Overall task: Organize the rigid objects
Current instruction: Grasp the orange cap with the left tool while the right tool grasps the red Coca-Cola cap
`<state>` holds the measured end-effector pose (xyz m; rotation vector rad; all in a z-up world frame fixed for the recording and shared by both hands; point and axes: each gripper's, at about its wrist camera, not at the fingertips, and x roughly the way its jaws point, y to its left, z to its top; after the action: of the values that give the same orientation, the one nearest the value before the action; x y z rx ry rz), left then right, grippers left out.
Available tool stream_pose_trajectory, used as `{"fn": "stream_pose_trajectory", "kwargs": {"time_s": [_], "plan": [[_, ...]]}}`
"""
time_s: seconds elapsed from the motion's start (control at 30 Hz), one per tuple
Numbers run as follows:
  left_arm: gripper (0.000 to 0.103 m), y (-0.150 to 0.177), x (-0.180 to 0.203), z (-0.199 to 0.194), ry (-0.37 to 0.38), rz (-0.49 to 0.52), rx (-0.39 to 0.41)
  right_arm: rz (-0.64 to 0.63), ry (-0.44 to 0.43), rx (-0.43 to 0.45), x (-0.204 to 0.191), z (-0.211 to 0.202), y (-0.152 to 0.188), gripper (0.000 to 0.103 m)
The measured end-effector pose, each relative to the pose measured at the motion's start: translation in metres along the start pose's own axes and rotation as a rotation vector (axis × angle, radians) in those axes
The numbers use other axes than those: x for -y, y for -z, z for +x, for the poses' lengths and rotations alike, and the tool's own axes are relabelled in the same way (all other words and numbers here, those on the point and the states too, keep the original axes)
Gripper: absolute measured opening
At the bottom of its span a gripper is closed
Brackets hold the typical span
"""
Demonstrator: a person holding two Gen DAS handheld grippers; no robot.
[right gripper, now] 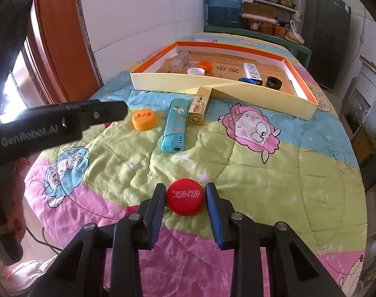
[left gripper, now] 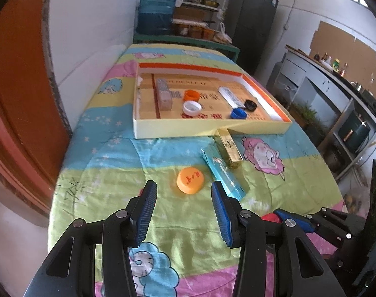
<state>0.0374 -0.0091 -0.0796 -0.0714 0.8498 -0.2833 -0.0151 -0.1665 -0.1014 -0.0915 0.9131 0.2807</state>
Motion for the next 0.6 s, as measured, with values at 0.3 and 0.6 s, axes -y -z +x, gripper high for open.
{"fn": "stream_pose_trajectory", "kwargs": {"time_s": [0.3, 0.6], "plan": [[0.047, -0.003, 0.006, 0.025, -0.020, 0.019, -0.031, 0.030, -0.023, 0.006, 0.006, -0.002, 0.000, 0.030], [0.047, -0.007, 0.011, 0.050, -0.046, 0.047, -0.054, 0.045, -0.023, 0.017, 0.013, -0.003, -0.004, 0.030]]}}
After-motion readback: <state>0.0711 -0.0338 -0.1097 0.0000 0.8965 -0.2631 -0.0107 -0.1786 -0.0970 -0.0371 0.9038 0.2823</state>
